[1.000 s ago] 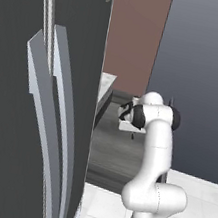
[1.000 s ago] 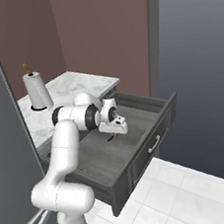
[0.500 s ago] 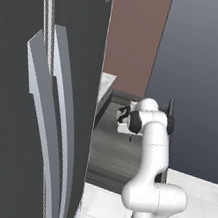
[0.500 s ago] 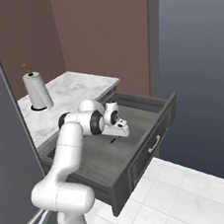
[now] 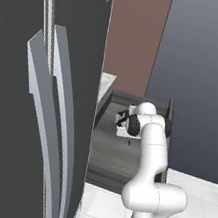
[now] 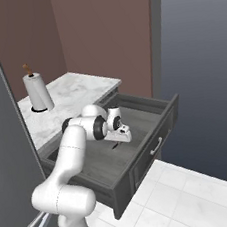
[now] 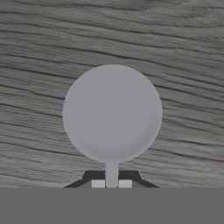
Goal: Organize the utensils by type. Pick up the wooden spoons from the counter and place them in the open cabinet. Then pick up the metallic utensils from the counter and place them in the open drawer.
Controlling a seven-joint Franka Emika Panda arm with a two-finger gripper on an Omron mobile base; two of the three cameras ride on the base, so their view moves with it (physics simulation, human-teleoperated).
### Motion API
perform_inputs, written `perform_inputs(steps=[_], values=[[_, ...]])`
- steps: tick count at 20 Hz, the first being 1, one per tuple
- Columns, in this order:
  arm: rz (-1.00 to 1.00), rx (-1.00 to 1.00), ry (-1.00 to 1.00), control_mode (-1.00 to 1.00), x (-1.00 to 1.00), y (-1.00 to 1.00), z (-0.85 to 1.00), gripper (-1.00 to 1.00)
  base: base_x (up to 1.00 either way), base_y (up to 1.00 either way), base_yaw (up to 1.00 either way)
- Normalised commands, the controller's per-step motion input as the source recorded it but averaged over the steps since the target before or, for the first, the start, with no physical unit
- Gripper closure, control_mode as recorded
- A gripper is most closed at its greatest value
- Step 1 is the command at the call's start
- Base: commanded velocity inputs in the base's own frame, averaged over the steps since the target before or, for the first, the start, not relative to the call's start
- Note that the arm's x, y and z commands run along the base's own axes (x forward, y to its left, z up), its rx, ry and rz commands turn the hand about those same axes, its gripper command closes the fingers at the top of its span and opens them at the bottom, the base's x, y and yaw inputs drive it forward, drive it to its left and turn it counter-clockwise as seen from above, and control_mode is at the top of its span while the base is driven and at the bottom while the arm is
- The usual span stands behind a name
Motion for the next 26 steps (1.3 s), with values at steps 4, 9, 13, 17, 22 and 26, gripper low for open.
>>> perform_inputs(steps=[4, 9, 13, 17, 22, 26], values=[[0.00, 0.00, 0.00, -1.00, 0.00, 0.00, -0.34, 1.00, 0.00, 0.00, 0.00], [0.00, 0.00, 0.00, -1.00, 0.00, 0.00, -0.24, 1.00, 0.00, 0.00, 0.00], [0.00, 0.00, 0.00, -1.00, -0.06, 0.00, -0.13, 1.00, 0.00, 0.00, 0.00], [0.00, 0.00, 0.00, -1.00, -0.21, 0.01, 0.00, -1.00, 0.00, 0.00, 0.00], [0.00, 0.00, 0.00, -1.00, -0.22, 0.00, 0.15, -1.00, 0.00, 0.00, 0.00], [0.00, 0.00, -0.01, -1.00, -0.32, 0.00, 0.35, -1.00, 0.00, 0.00, 0.00]])
